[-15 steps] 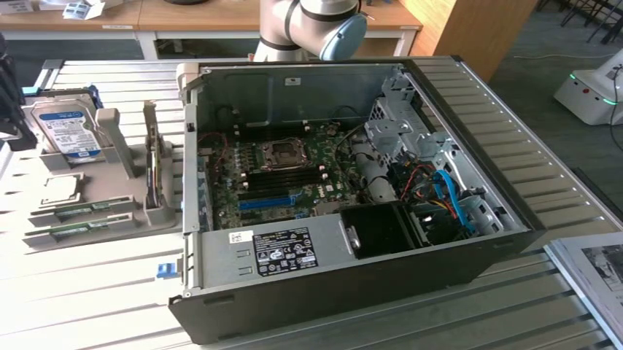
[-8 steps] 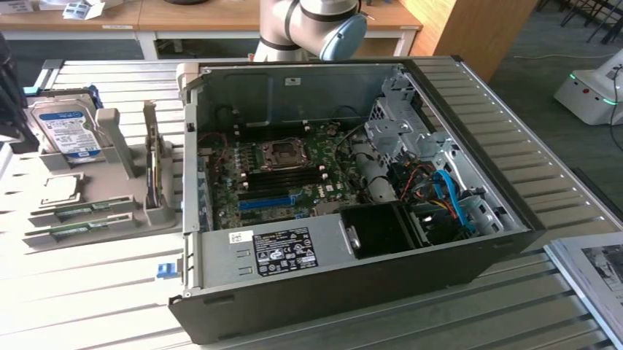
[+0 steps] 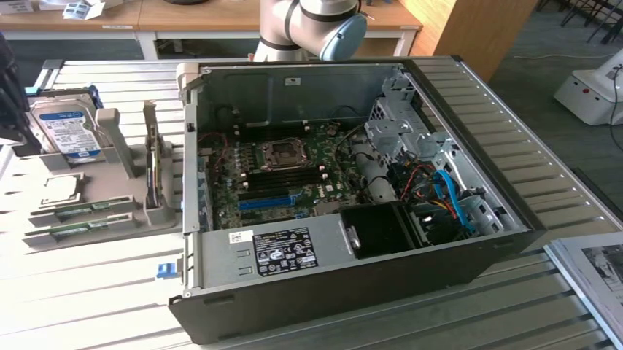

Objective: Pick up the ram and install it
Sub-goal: 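Pick up the ram and move it above insertion slot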

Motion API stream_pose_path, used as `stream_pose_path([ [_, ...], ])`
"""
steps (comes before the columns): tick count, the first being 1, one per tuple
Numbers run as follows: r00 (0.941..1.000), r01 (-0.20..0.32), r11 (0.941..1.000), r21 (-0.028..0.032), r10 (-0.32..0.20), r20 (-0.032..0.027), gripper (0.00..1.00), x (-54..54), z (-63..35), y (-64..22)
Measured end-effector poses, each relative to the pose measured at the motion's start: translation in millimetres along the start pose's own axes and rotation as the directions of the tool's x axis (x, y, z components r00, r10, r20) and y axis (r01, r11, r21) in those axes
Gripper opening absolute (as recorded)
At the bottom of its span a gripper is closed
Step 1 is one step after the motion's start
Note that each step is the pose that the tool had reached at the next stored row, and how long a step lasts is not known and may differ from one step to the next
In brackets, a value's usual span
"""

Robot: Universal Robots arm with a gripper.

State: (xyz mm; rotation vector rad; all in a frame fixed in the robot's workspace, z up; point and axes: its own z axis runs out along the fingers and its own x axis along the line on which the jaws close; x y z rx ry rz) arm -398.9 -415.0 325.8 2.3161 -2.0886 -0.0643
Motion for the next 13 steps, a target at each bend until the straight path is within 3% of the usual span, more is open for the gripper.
stream_pose_path([
  [13, 1.0, 0.0, 1.0, 0.0, 0.0, 0.0, 0.1, 0.1, 8.7, -0.4],
])
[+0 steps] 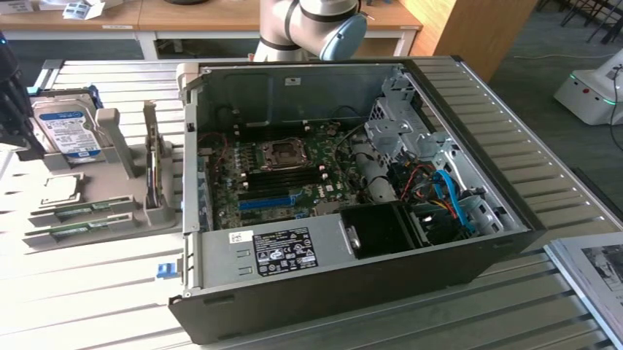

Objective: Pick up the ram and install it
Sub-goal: 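Pick up the ram and move it above insertion slot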

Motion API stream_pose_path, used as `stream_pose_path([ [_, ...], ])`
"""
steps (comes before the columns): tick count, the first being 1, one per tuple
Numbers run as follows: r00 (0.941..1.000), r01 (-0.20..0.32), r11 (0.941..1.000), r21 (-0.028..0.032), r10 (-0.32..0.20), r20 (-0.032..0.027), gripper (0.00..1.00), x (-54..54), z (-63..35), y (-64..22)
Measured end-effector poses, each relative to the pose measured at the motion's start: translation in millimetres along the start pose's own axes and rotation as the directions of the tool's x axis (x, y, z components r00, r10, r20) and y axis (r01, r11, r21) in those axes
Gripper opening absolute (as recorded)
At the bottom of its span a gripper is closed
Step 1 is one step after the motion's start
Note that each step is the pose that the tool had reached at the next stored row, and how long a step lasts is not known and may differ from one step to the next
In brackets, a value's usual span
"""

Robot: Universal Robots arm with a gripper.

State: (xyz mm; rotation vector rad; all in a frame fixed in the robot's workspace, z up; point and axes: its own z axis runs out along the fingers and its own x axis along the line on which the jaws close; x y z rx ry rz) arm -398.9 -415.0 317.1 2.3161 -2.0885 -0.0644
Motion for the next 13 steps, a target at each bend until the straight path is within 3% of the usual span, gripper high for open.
stream_pose_path([
  [13, 1.0, 0.0, 1.0, 0.0, 0.0, 0.0, 0.1, 0.2, 9.8, -0.4],
])
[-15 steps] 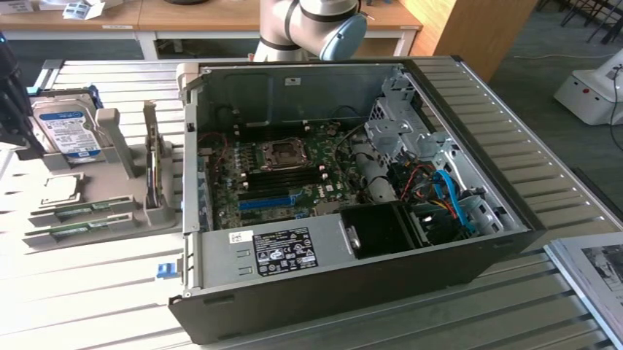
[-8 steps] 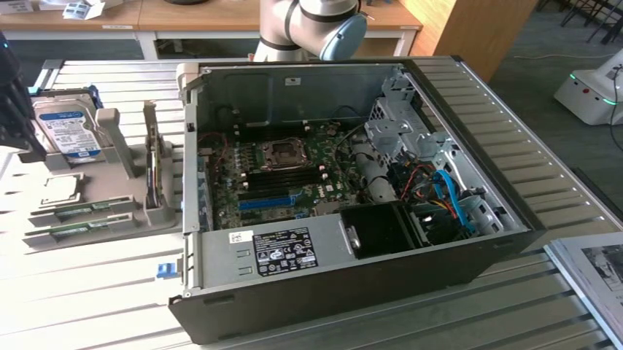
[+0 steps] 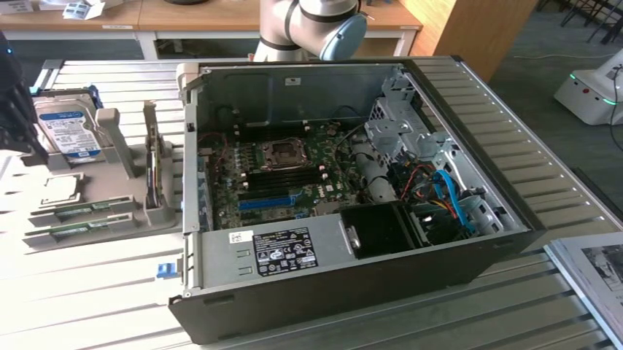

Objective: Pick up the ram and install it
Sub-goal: 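Pick up the ram and move it above insertion slot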

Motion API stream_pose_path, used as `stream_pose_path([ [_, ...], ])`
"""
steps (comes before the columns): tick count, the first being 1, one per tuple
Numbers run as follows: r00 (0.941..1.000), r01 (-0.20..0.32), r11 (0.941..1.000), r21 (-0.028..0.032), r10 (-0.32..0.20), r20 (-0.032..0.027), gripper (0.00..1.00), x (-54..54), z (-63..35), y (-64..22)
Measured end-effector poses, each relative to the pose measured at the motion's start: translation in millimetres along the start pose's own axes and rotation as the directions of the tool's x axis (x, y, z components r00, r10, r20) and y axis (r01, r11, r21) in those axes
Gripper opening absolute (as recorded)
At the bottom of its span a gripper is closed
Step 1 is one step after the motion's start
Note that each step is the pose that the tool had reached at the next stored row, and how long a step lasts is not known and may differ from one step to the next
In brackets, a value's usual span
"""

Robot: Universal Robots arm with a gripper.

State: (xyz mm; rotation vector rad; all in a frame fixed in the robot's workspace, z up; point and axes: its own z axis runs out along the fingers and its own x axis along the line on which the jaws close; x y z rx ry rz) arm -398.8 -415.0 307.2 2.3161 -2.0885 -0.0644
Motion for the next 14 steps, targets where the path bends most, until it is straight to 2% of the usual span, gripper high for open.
stream_pose_path([
  [14, 1.0, 0.0, 1.0, 0.0, 0.0, 0.0, 0.1, 0.1, 8.7, -0.4],
])
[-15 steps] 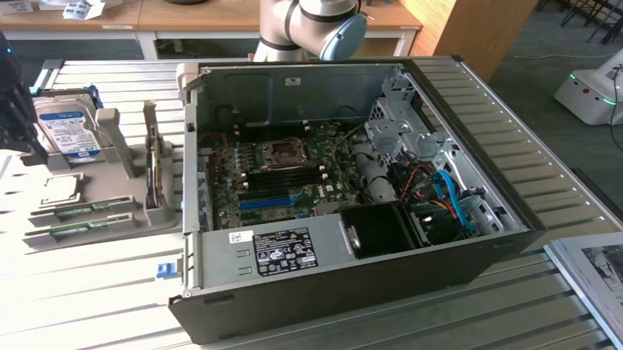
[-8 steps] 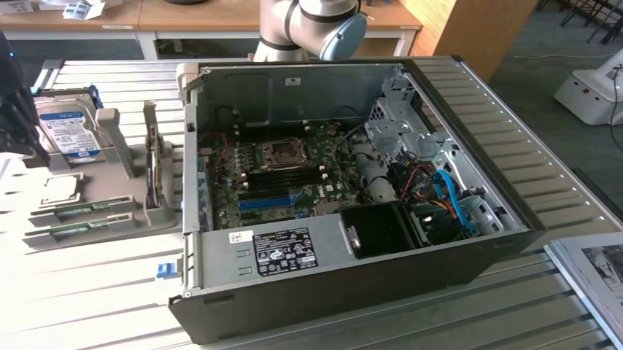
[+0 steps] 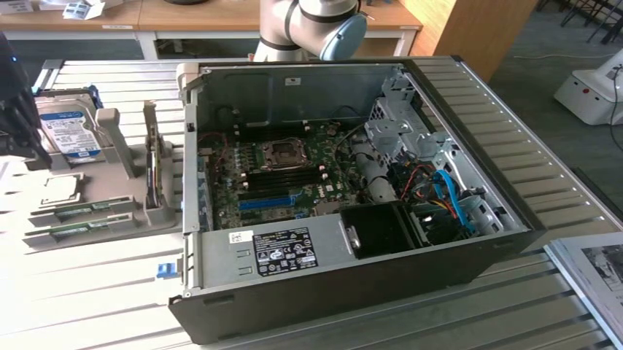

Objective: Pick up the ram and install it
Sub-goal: 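Pick up the ram and move it above insertion slot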

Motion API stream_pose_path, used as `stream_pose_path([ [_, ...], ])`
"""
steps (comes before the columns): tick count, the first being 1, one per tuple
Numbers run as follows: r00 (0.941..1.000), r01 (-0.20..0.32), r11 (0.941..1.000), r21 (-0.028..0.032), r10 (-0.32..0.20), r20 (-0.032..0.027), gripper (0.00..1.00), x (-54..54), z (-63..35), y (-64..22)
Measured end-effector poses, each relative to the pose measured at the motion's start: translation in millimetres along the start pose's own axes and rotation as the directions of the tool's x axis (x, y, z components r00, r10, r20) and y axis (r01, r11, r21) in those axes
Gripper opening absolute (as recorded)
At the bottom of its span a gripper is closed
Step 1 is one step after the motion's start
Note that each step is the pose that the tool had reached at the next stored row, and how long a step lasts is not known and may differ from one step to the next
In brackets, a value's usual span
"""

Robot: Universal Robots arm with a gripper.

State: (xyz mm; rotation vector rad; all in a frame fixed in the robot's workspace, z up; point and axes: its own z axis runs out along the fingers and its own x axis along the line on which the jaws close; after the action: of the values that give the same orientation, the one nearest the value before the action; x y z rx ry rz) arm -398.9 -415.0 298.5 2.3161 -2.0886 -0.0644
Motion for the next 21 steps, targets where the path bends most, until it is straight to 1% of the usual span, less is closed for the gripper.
stream_pose_path([
  [14, 1.0, 0.0, 1.0, -0.0001, 0.0, 0.0, 0.1, 0.1, 7.4, -0.3],
  [21, 1.0, 0.0, 1.0, -0.0002, 0.0, -0.0001, 0.1, 0.1, 8.1, -0.3],
])
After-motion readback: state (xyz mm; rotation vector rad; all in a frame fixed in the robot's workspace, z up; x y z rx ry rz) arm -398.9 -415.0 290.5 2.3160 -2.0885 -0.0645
